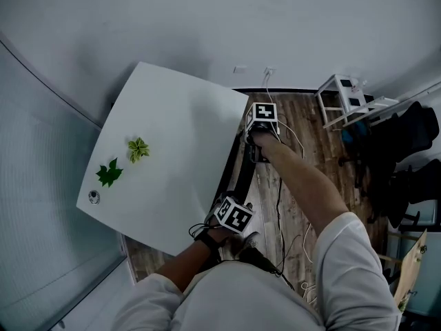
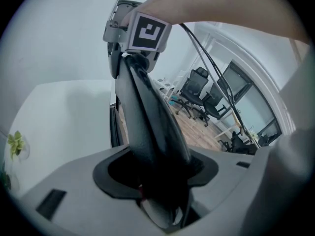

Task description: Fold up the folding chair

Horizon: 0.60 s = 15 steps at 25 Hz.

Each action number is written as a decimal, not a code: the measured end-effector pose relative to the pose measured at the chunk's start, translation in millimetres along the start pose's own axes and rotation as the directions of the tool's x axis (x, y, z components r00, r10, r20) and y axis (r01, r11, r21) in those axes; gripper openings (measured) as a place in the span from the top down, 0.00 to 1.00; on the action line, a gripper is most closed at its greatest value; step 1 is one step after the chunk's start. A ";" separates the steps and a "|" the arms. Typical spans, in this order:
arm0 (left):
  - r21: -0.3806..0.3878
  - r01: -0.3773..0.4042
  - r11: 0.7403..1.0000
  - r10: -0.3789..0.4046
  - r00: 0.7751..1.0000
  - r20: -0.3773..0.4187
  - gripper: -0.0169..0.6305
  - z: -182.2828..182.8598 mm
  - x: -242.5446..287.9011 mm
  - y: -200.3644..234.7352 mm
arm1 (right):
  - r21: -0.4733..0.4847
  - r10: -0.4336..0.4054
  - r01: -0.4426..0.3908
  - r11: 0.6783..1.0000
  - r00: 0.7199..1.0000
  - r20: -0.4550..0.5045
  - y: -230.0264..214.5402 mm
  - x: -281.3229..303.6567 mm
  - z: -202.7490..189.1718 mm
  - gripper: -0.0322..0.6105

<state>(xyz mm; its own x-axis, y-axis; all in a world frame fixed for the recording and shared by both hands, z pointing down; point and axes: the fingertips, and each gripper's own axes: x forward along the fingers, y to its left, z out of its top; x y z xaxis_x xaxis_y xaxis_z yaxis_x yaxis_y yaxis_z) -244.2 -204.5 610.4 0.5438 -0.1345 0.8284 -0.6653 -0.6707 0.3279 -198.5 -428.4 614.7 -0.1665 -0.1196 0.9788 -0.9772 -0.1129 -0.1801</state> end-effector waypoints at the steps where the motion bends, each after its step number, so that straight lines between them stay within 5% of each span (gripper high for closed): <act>1: -0.002 0.002 1.000 -0.002 1.000 -0.002 0.60 -0.9 -1.7 2.3 | -0.001 0.000 0.000 1.000 1.000 -0.003 3.2 1.0 0.3 0.79; 15: -0.009 0.029 1.000 -0.029 0.999 0.029 0.61 -10.3 -18.0 41.8 | 0.016 0.000 0.000 1.000 1.000 -0.001 33.4 9.8 8.7 0.74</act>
<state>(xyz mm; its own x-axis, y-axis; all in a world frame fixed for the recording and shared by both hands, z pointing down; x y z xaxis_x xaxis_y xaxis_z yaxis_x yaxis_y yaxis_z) -287.0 -222.6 613.9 0.5776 -0.1365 0.8049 -0.6537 -0.6679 0.3558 -231.6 -441.9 617.5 -0.1667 -0.1188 0.9788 -0.9749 -0.1285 -0.1816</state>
